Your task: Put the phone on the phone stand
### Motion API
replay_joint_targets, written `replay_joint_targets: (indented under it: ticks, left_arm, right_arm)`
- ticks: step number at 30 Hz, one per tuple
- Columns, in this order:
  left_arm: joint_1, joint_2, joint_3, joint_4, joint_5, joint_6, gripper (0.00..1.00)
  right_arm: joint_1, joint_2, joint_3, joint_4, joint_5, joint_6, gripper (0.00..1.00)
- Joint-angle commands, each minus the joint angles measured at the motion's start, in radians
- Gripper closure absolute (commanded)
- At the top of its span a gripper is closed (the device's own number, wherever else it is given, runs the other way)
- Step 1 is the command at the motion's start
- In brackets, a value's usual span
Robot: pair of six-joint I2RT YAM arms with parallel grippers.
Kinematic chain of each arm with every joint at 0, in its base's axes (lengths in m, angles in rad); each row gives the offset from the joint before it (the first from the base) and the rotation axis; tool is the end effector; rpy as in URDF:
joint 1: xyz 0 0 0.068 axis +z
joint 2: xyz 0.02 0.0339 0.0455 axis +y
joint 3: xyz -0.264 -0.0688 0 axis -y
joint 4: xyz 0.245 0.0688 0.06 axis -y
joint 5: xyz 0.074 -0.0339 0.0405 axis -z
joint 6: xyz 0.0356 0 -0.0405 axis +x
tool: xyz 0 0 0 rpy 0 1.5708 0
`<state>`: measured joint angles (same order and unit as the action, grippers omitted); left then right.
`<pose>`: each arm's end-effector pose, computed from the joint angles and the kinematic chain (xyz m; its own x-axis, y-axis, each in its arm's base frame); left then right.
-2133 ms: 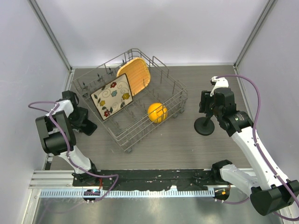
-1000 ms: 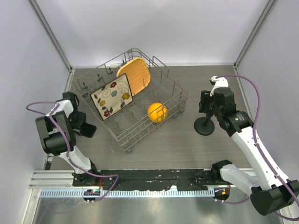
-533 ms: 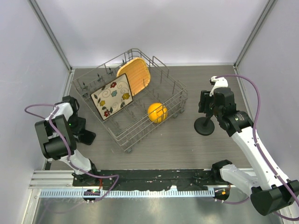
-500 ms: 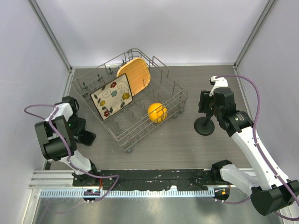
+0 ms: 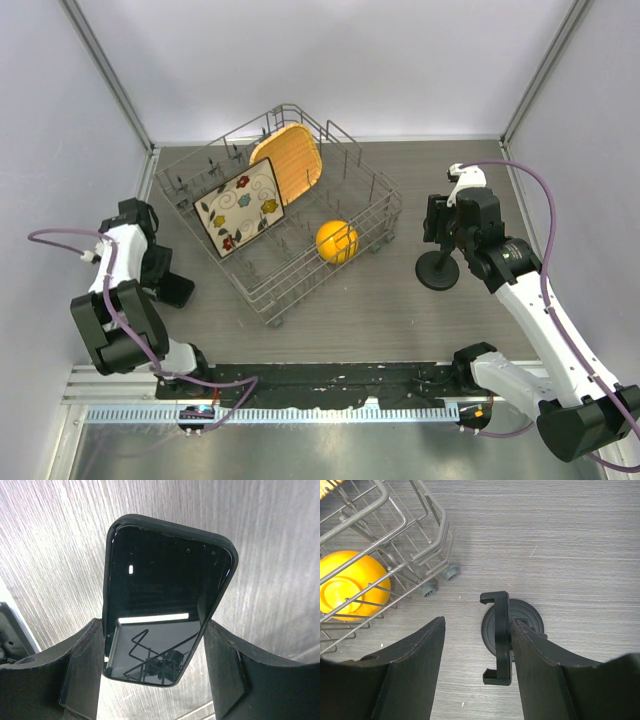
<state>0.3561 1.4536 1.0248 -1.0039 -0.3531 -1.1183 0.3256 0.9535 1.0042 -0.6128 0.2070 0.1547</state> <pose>0.2316 0.0993 0.2220 -0.0716 -0.9270 -0.3682 -0.9974 0.0667 0.0259 0.1927 0.0573 0.3431 -0.5218 -0.0170 -0.8529 -0.0687 0.9974 0.0221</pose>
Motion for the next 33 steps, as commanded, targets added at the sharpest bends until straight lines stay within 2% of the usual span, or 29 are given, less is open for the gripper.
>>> replay_joint_targets:
  ticks: [1, 9, 15, 18, 26, 29, 33]
  left_arm:
    - [0.024, -0.111, 0.106, -0.052, -0.095, -0.002, 1.0]
    - [0.029, -0.231, 0.236, -0.044, -0.153, 0.026, 1.0]
    - [0.006, -0.351, 0.3, 0.077, -0.061, 0.104, 1.0]
    - [-0.046, -0.389, 0.334, 0.187, -0.002, 0.142, 1.0]
    - [-0.307, -0.397, 0.488, 0.352, 0.051, 0.213, 0.99]
    - [-0.38, -0.395, 0.515, 0.435, 0.143, 0.225, 1.0]
    - [-0.474, -0.38, 0.503, 0.623, 0.287, 0.258, 0.99]
  right_arm:
    - [0.007, -0.006, 0.039, 0.041, -0.014, -0.007, 0.39]
    - [0.009, 0.005, 0.047, 0.041, -0.015, -0.007, 0.39]
    - [0.004, 0.03, 0.056, 0.039, -0.012, -0.004, 0.39]
    - [0.007, 0.037, 0.057, 0.042, -0.005, -0.004, 0.39]
    - [0.007, 0.018, 0.062, 0.051, 0.1, -0.012, 0.39]
    - [0.009, 0.013, 0.073, 0.051, 0.126, -0.014, 0.39]
    - [0.007, 0.002, 0.07, 0.061, 0.146, -0.012, 0.39]
